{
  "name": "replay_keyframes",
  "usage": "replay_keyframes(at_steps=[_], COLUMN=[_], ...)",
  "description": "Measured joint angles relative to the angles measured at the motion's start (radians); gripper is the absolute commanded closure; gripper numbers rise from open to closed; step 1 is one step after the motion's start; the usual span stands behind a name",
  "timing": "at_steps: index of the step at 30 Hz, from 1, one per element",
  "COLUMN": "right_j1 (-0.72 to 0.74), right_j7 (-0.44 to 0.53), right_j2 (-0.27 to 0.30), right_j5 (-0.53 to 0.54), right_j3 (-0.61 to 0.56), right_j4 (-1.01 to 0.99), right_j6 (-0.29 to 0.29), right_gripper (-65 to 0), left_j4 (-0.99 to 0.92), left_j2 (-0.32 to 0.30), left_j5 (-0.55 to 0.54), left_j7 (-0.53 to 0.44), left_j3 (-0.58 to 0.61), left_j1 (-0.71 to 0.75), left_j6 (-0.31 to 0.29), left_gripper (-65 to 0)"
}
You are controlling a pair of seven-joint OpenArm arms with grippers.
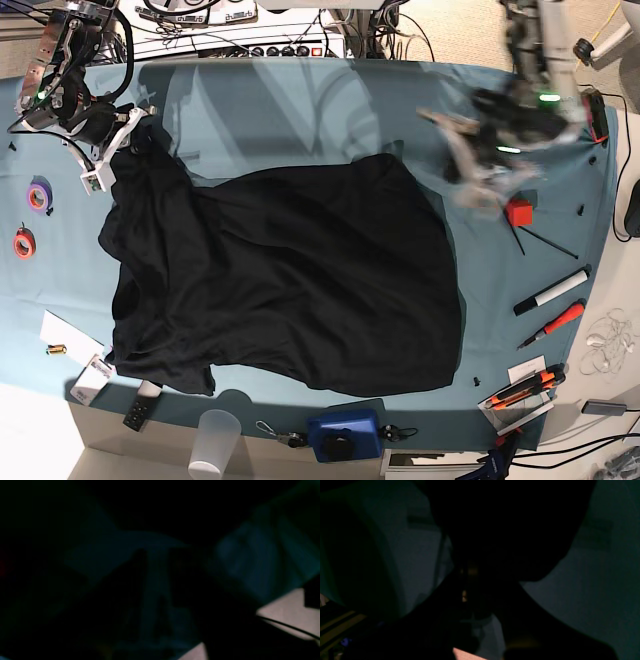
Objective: Layout the t-shirt on the table in an organized manner, then fold the t-shirt properly
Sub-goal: 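Release the shirt and pull the left gripper back from its edge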
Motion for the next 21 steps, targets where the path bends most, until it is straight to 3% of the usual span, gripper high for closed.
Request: replay_keyframes(at_steps=[6, 11, 13, 21], right_j1=[0.000, 0.000, 0.000, 0.000], right_j7=[0.000, 0.000, 0.000, 0.000], right_j2=[0.000, 0.000, 0.000, 0.000], right_j5=[0.000, 0.000, -0.001, 0.000], right_j3=[0.000, 0.000, 0.000, 0.000], right_j4=[0.000, 0.000, 0.000, 0.000], right_j6=[0.000, 0.000, 0.000, 0.000], right_gripper=[0.0, 0.0, 0.0, 0.0], left_j4=[0.000, 0.000, 0.000, -0.114], left_j2=[-0.005, -0.003, -0.006, -0.006], left_j5=[0.074, 0.282, 0.317, 0.338], left_j7=[-0.072, -0.164, -0.169, -0.169], left_j3=[0.166, 0.289, 0.317, 0.395], left_j1=[0.000, 0.000, -0.002, -0.055], left_j6=[0.098, 0.238, 0.274, 0.314], left_gripper=[-27.1, -27.0, -27.0, -27.0])
